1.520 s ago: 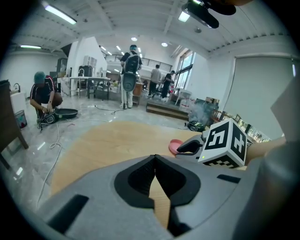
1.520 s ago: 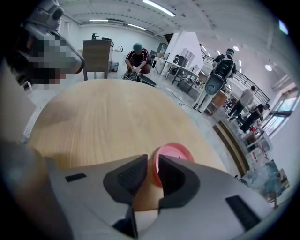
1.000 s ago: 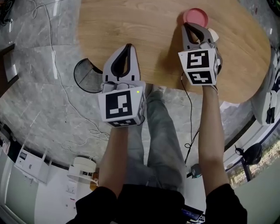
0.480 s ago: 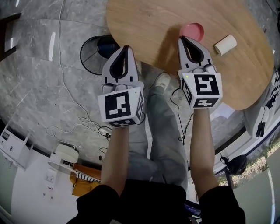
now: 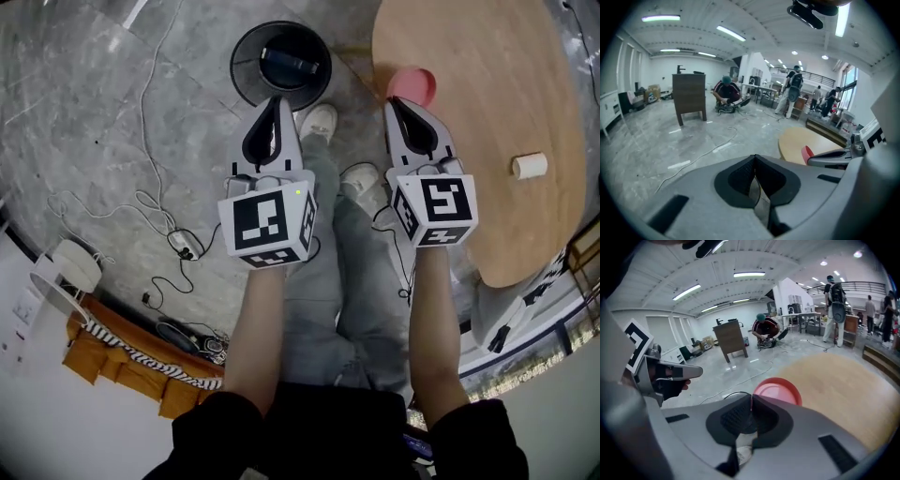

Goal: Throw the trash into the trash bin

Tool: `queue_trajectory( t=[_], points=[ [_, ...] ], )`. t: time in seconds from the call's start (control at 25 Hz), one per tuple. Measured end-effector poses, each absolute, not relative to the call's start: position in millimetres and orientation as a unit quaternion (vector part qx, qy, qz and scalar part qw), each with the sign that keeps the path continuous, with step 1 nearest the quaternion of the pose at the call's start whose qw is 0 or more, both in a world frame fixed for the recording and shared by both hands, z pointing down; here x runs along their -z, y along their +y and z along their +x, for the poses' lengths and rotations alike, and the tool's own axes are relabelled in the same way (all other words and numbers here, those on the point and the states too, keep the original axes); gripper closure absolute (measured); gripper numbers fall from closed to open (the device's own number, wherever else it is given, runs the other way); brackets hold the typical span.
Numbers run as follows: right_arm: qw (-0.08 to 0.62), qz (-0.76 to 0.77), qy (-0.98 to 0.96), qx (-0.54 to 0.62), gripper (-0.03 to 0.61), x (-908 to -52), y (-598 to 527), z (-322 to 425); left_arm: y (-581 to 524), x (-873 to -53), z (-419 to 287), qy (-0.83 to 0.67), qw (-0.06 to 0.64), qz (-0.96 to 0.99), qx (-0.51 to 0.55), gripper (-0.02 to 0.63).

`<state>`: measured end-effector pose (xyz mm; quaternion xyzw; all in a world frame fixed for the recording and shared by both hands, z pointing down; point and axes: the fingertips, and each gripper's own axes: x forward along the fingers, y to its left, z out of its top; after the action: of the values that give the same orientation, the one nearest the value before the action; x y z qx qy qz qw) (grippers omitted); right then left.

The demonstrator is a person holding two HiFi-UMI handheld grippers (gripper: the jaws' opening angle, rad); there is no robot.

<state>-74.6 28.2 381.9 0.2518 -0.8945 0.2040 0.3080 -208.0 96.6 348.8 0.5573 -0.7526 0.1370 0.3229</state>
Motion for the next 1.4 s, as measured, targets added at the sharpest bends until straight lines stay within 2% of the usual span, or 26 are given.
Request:
queue_trajectory(
  t=[0.4, 0.6, 0.76, 1.04, 1.4],
  points=[
    [0.341, 0.107, -0.918, -0.172, 0.563, -425.5, 80.2, -193.9, 186.8, -375.4, -290.5, -0.818, 0.347, 0.446, -0.106, 0.612],
    [0.365, 0.088, -0.913, -0.161, 0.560, -452.3, 91.0, -215.9, 209.9, -384.6, -308.2, -0.827, 0.355, 0.423, -0.109, 0.612],
    [0.366, 0.106, -0.908, -0.177, 0.528, -457.5, 85.8, -215.4, 208.7, -387.5, -311.0, -0.823, 0.358, 0.426, -0.114, 0.612],
    [0.326, 0.144, -0.906, -0.229, 0.568, -430.2, 65.4, -165.8, 155.9, -377.6, -282.0, -0.787, 0.349, 0.490, -0.137, 0.612],
    [0.282, 0.333, -0.864, -0.253, 0.568, -386.6, 12.1, 3.7, 64.7, -346.7, -174.7, -0.701, 0.310, 0.619, -0.172, 0.612]
  ],
)
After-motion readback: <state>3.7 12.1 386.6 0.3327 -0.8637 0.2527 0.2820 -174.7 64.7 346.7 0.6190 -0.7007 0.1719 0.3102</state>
